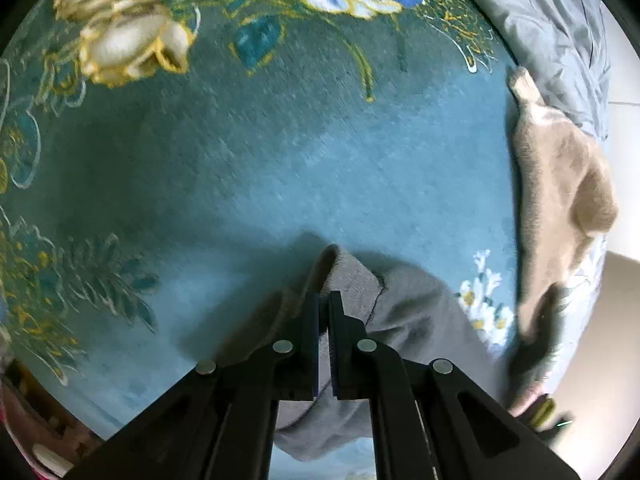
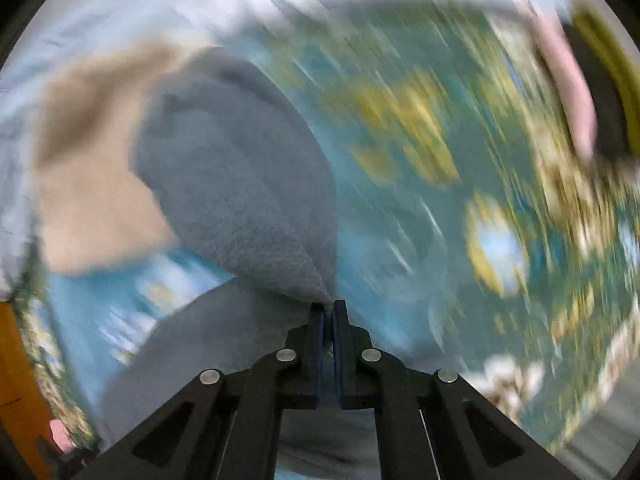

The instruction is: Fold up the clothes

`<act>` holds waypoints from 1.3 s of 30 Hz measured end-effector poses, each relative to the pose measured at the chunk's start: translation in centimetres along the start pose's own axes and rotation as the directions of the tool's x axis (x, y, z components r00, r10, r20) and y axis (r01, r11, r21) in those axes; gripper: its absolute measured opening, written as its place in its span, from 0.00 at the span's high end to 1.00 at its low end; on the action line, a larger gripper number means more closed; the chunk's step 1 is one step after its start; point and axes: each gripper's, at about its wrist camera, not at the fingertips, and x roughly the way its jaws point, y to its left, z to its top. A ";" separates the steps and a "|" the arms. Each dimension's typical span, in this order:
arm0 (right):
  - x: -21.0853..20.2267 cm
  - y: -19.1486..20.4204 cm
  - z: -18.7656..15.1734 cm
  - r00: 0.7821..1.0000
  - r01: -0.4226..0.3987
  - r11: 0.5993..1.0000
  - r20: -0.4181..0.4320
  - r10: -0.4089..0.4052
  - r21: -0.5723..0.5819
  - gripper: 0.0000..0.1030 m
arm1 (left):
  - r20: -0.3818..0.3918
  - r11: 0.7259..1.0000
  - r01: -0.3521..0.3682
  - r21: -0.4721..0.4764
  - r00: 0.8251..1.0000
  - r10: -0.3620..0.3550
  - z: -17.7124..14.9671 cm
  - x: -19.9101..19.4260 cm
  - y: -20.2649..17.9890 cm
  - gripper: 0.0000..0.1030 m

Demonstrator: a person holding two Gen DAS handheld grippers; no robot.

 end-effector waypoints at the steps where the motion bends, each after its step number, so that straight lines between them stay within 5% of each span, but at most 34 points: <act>1: 0.9 -1.4 -0.9 0.999 -0.011 0.999 -0.029 0.012 0.033 0.96 | -0.005 1.000 0.003 -0.004 1.000 -0.003 -0.2 0.1 -0.1 0.97; 5: 1.3 -3.9 -3.1 0.994 -0.096 0.988 -0.032 0.101 0.122 0.92 | -0.015 1.000 -0.012 0.015 1.000 0.013 0.9 0.9 -2.4 0.97; 9: -0.7 -2.9 -2.4 0.997 -0.073 0.997 0.016 0.073 0.023 0.87 | -0.010 0.999 -0.032 0.039 0.999 0.032 1.5 1.2 -3.4 0.94; 12: -2.1 -2.0 -0.6 0.991 -0.098 0.994 0.085 0.102 -0.048 0.54 | -0.018 0.998 -0.029 0.054 0.999 0.030 4.2 0.2 -3.2 0.68; 13: -2.2 -1.6 0.4 0.989 -0.105 0.993 0.099 0.110 -0.060 0.51 | -0.022 0.998 -0.024 0.057 0.999 0.025 4.6 0.2 -3.3 0.58; 21: 1.0 -2.2 8.6 0.995 -0.040 0.999 0.088 0.043 -0.032 0.50 | -0.032 0.976 -0.146 0.163 0.988 0.153 4.5 2.4 -5.4 0.54; 27: 3.9 -1.0 11.3 0.997 -0.062 0.996 0.047 0.065 -0.064 0.50 | -0.026 0.960 -0.202 0.193 0.977 0.211 4.3 4.4 -6.9 0.54; 30: 5.0 -0.6 11.8 0.998 -0.060 0.996 0.023 0.062 -0.068 0.50 | -0.019 0.956 -0.229 0.182 0.972 0.236 4.4 4.9 -6.9 0.62; 32: 5.2 -0.7 11.8 0.997 -0.073 0.996 0.011 0.074 -0.051 0.52 | -0.008 0.950 -0.259 0.174 0.964 0.264 4.6 5.1 -6.9 0.86; 34: 5.2 -0.8 11.8 0.996 -0.090 0.995 -0.001 0.090 -0.036 0.79 | 0.008 0.946 -0.276 0.170 0.960 0.279 4.6 5.2 -6.9 0.95; 36: 4.8 -1.0 11.5 0.993 -0.115 0.993 -0.009 0.115 -0.025 0.96 | 0.034 0.946 -0.277 0.169 0.961 0.276 4.6 5.1 -7.2 0.97; 39: 1.2 -2.0 10.6 0.974 -0.197 0.979 0.105 0.200 -0.045 0.96 | 0.118 0.953 -0.251 0.170 0.965 0.233 4.8 3.5 -8.1 0.98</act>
